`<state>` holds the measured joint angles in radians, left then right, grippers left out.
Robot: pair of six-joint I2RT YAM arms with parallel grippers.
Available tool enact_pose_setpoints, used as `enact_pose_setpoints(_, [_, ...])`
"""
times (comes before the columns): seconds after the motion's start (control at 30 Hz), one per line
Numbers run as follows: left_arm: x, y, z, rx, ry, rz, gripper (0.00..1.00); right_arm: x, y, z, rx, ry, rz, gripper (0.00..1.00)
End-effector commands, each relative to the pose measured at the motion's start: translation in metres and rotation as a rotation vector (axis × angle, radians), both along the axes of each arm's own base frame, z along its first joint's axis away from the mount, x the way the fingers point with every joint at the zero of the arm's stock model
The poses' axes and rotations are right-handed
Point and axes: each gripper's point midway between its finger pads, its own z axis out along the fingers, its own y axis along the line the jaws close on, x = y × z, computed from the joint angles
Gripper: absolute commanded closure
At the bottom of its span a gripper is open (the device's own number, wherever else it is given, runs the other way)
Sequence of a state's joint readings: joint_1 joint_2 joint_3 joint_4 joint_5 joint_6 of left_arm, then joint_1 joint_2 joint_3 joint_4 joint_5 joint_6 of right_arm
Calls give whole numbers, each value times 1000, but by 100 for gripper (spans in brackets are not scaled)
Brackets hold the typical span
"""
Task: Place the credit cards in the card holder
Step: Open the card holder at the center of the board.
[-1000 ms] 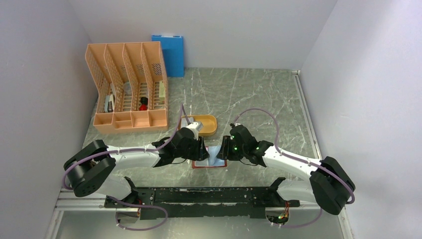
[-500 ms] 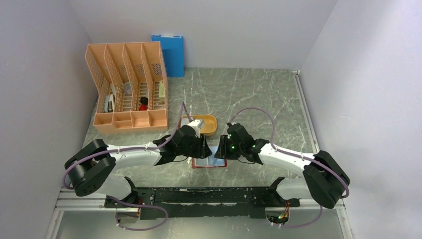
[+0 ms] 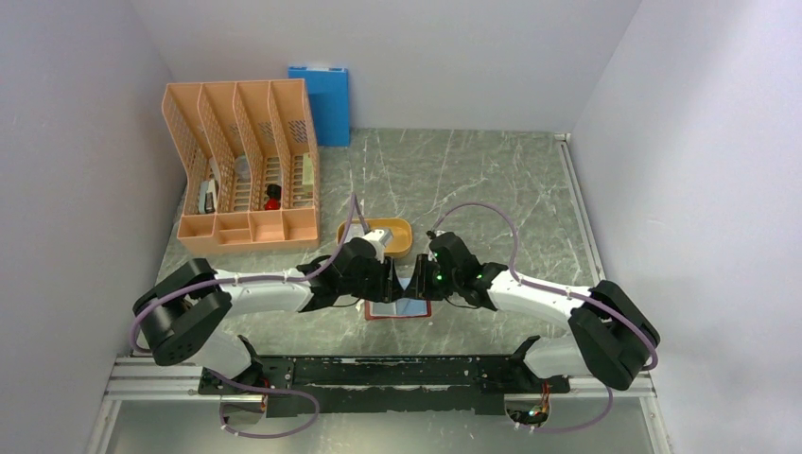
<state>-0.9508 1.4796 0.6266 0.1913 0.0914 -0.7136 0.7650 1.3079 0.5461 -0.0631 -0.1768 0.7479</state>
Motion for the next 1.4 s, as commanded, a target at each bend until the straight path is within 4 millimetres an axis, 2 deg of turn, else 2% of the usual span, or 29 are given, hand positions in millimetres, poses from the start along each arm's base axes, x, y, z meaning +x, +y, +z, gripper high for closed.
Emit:
enact_pose_setpoints(0.0, [3,-16,14,-54,-25,-40,54,1,8,5,38,-8,10,71])
enact_pose_setpoints(0.1, [2,-19,11,-54,-13,-52,58,-1,7,5,39,-9,10,73])
enact_pose_setpoints(0.33, [1,-21,10,-61,-6,-58,75,-1,5,6,44,-14,5,74])
enact_pose_setpoints(0.47, [1,-20,12,-63,-14,-53,93,-1,5,8,43,-16,2,75])
enact_pose_setpoints(0.5, [2,-19,13,-62,-17,-48,95,-1,3,9,41,-18,-3,74])
enact_pose_setpoints(0.6, [3,-12,15,-49,-30,-27,95,4,-7,15,26,-36,-70,71])
enact_pose_setpoints(0.73, [2,-2,16,-39,-51,-8,95,9,-14,27,84,-34,-159,59])
enact_pose_setpoints(0.83, [1,3,18,-32,-65,-6,95,9,-8,34,162,14,-172,49])
enact_pose_setpoints(0.93, [-1,5,20,-36,-72,-11,95,12,1,39,236,58,-172,46])
enact_pose_setpoints(1.17, [-3,9,20,-34,-84,-19,95,20,11,40,307,131,-201,46])
enact_pose_setpoints(1.37, [-3,9,22,-40,-95,-25,95,23,11,24,261,175,-207,62])
